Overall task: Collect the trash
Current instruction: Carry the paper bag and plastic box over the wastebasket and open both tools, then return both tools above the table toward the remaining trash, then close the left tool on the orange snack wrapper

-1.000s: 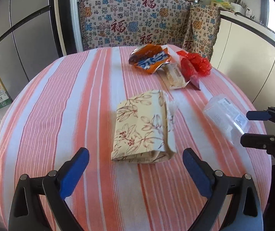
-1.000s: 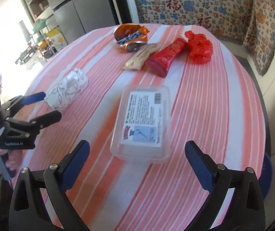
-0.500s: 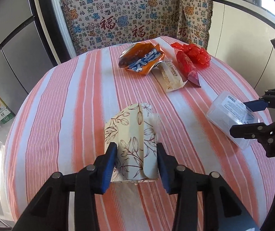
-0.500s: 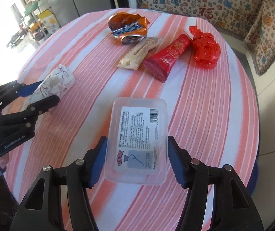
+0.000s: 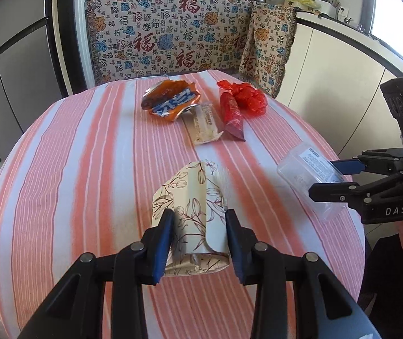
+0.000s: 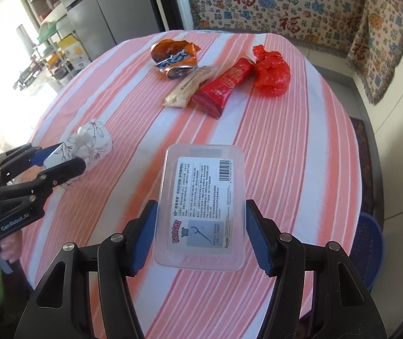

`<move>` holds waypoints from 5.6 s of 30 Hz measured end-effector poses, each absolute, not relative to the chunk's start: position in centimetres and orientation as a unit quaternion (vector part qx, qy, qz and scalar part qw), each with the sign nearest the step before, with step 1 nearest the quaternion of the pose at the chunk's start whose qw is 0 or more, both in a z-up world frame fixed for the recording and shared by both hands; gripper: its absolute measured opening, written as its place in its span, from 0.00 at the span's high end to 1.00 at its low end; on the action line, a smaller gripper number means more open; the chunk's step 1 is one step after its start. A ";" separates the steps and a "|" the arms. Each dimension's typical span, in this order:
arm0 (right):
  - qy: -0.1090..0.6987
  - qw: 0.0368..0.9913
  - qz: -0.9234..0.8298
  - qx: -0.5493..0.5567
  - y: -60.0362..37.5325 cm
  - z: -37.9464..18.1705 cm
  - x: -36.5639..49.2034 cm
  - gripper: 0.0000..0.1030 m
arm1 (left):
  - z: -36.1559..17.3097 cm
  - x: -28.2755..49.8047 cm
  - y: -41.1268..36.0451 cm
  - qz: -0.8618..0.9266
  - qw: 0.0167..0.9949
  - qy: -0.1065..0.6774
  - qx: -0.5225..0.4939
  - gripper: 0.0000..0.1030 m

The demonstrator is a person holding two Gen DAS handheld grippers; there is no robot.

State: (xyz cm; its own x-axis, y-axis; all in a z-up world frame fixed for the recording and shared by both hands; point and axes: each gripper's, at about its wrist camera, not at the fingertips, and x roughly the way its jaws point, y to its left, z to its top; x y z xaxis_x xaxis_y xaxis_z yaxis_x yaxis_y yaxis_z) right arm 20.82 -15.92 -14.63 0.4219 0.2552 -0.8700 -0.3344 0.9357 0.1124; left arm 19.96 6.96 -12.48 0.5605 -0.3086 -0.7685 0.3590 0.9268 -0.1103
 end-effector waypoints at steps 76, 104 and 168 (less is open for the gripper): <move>0.394 0.918 -0.038 0.024 -43.2 -14.7 15.2 0.19 | -14.1 18.4 -20.6 -0.336 0.830 0.439 0.070 0.36; 0.441 0.886 0.129 -0.069 -13.5 -19.1 19.5 0.06 | -18.0 30.3 7.7 -0.167 0.876 0.446 0.075 0.07; 0.417 0.904 0.063 -0.074 -18.8 -15.5 34.4 0.18 | -17.6 26.8 13.1 -0.105 0.884 0.453 0.043 0.05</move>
